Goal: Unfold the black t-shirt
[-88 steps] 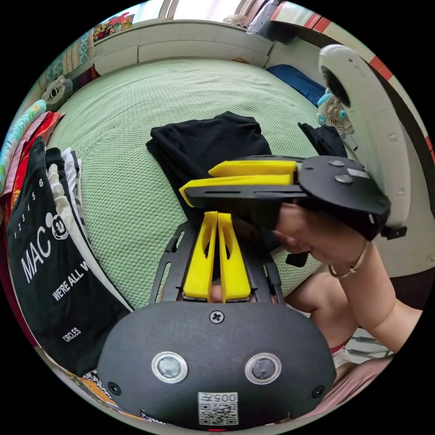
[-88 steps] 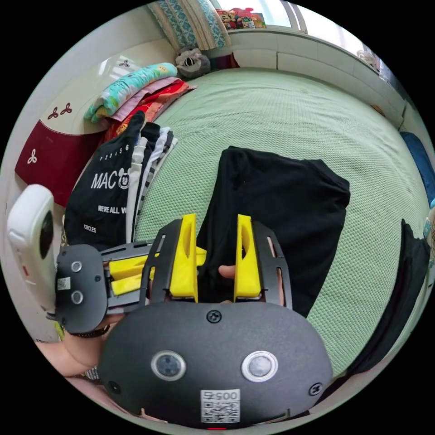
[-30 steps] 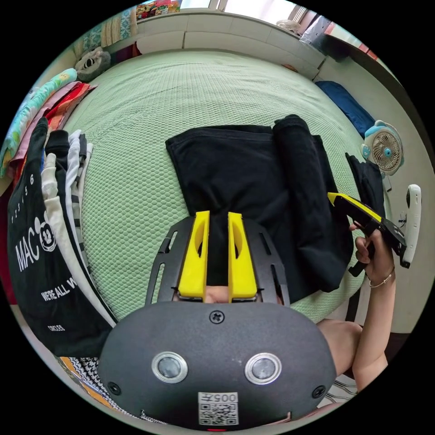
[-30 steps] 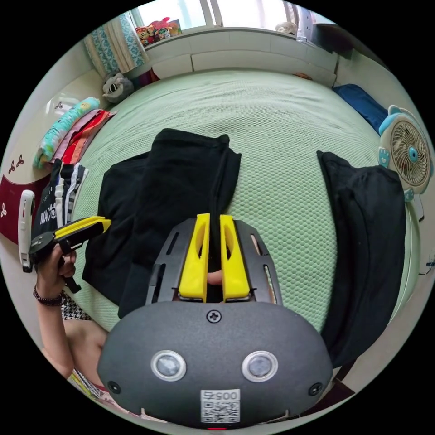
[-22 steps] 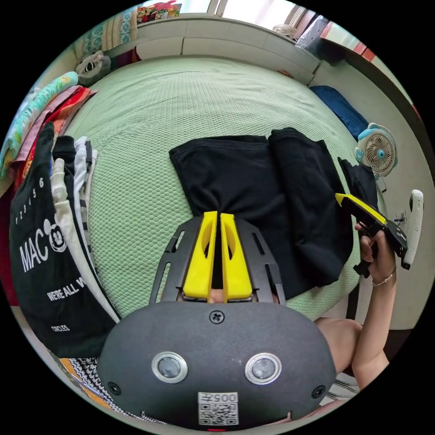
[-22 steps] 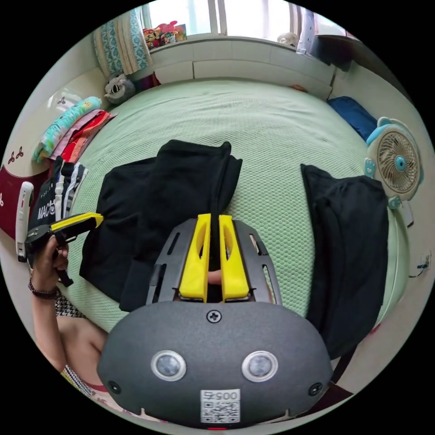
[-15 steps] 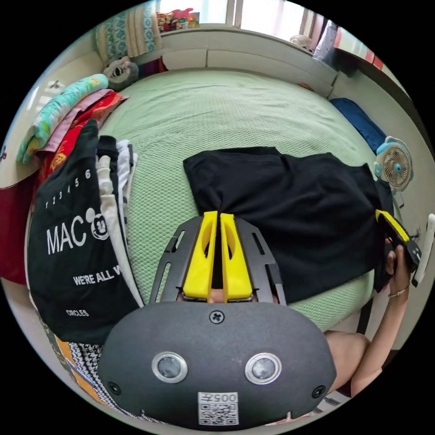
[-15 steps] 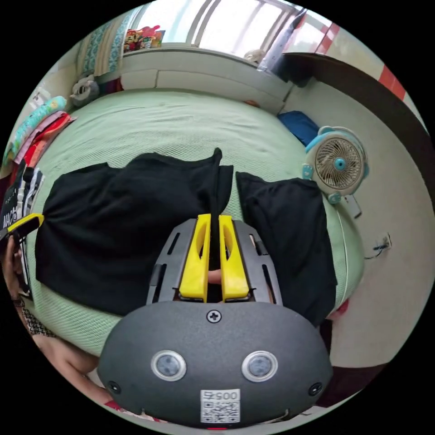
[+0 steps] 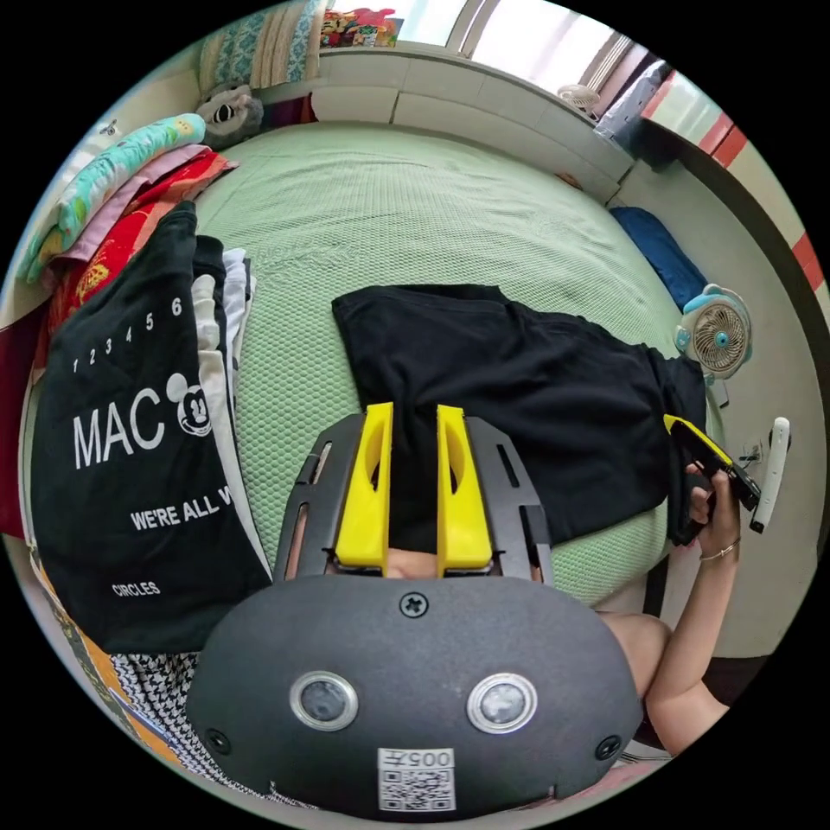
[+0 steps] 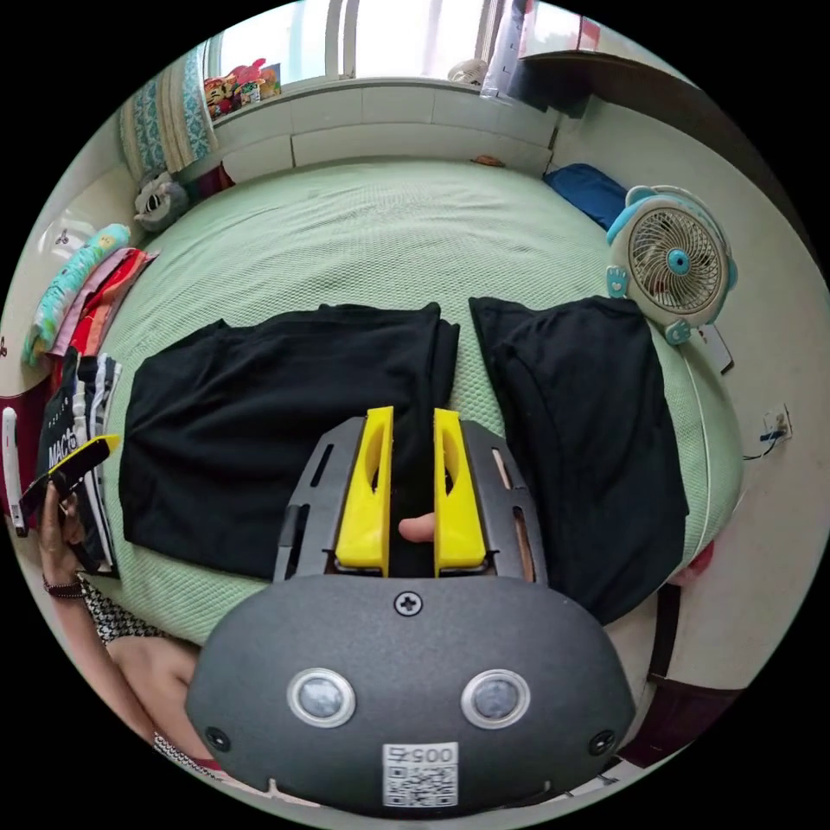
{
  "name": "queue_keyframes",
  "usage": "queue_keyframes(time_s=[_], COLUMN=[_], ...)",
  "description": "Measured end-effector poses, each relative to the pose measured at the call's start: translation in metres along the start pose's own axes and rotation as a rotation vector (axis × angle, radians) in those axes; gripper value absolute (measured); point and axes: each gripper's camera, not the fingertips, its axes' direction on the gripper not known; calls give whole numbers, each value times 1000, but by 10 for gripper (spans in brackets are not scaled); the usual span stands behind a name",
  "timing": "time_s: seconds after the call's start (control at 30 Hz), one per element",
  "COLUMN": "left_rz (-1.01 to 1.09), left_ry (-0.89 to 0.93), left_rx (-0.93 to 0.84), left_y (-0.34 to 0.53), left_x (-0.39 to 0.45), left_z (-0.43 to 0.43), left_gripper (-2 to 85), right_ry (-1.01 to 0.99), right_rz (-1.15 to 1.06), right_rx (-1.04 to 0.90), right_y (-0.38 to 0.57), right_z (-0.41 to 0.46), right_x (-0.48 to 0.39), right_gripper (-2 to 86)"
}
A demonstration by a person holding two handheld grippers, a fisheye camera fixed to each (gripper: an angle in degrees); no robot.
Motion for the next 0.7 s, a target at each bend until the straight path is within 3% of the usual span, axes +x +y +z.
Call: queue_keyframes(time_s=[0.27, 0.5, 0.7], left_rz=[29, 56, 77], left_ry=[-11, -95, -112], left_rx=[-80, -139, -164], left_y=[-4, -5, -5], left_x=[8, 14, 19], left_z=[20, 34, 35], left_gripper=[71, 65, 69], right_ry=[-61, 51, -51], right_rz=[-35, -24, 62], right_rx=[-89, -207, -223], right_y=[5, 1, -1], right_z=[4, 38, 44], right_x=[-7, -6, 14], right_gripper=[47, 37, 35])
